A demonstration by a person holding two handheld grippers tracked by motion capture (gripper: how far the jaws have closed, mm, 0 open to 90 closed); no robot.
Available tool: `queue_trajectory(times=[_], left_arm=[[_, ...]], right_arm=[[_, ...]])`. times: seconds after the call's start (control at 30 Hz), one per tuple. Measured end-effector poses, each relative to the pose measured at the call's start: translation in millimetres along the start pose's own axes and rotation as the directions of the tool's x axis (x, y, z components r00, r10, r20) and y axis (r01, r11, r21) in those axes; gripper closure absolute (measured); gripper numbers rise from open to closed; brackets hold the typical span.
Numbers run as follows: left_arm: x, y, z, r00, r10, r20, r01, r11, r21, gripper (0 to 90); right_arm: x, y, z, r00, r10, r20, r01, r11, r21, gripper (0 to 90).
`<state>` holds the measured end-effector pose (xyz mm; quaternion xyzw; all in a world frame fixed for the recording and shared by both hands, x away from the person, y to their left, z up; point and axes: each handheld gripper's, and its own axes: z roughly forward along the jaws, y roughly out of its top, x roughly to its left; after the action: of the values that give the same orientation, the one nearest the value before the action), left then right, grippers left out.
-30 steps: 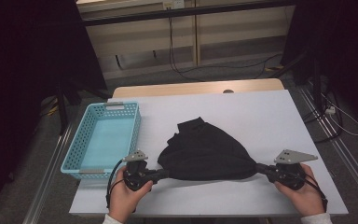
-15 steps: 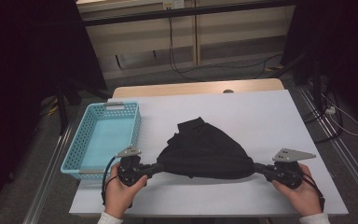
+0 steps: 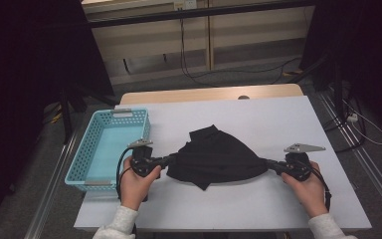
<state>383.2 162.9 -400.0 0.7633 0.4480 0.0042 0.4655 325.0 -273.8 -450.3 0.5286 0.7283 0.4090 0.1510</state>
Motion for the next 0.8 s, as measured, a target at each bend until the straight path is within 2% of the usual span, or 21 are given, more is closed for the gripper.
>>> queue_trajectory(times=[0.07,0.2,0.27,0.33,0.4,0.5,0.53,0.67,0.8], left_arm=[[-0.2,3.6,2.8,0.9998,-0.003,-0.018,0.003,1.0,0.0,87.2],[2.7,2.5,7.1,0.9994,0.004,-0.035,-0.004,0.9998,0.018,87.2],[3.1,2.1,7.5,0.9991,0.008,-0.042,-0.008,0.9998,0.021,87.1],[3.1,1.7,7.3,0.9991,0.01,-0.041,-0.009,0.9997,0.022,87.1],[2.6,0.4,7.9,0.999,0.007,-0.043,-0.006,0.9998,0.021,87.1],[2.8,-0.6,7.8,0.9991,0.007,-0.042,-0.006,0.9997,0.025,87.1],[2.6,-0.7,7.6,0.9989,0.013,-0.045,-0.012,0.9995,0.028,87.1],[0.7,-0.3,7.0,0.9988,0.018,-0.045,-0.017,0.9996,0.023,87.1],[-0.3,0.3,7.1,0.9988,0.024,-0.042,-0.023,0.9995,0.023,87.1]], right_arm=[[-2.6,4.6,5.2,1.0,0.005,0.007,-0.005,1.0,-0.01,89.4],[-3.5,7.6,9.7,0.9979,-0.05,0.04,0.052,0.998,-0.028,81.9],[-4.1,8.2,4.6,0.9989,-0.037,0.03,0.038,0.998,-0.054,75.3],[-3.5,8.4,-2.1,0.9988,-0.041,0.027,0.043,0.996,-0.079,71.7],[0.2,6.2,-9.3,0.9987,-0.05,0.011,0.05,0.994,-0.094,63.1],[10.2,1.0,-18.8,0.9937,-0.111,-0.012,0.11,0.989,-0.1,52.3],[11.9,-0.4,-20.6,0.9932,-0.115,-0.02,0.112,0.989,-0.095,48.1],[12.8,-2.8,-23.0,0.9934,-0.111,-0.029,0.108,0.99,-0.086,39.5],[18.9,-5.0,-23.4,0.9898,-0.137,-0.04,0.133,0.988,-0.077,39.1]])
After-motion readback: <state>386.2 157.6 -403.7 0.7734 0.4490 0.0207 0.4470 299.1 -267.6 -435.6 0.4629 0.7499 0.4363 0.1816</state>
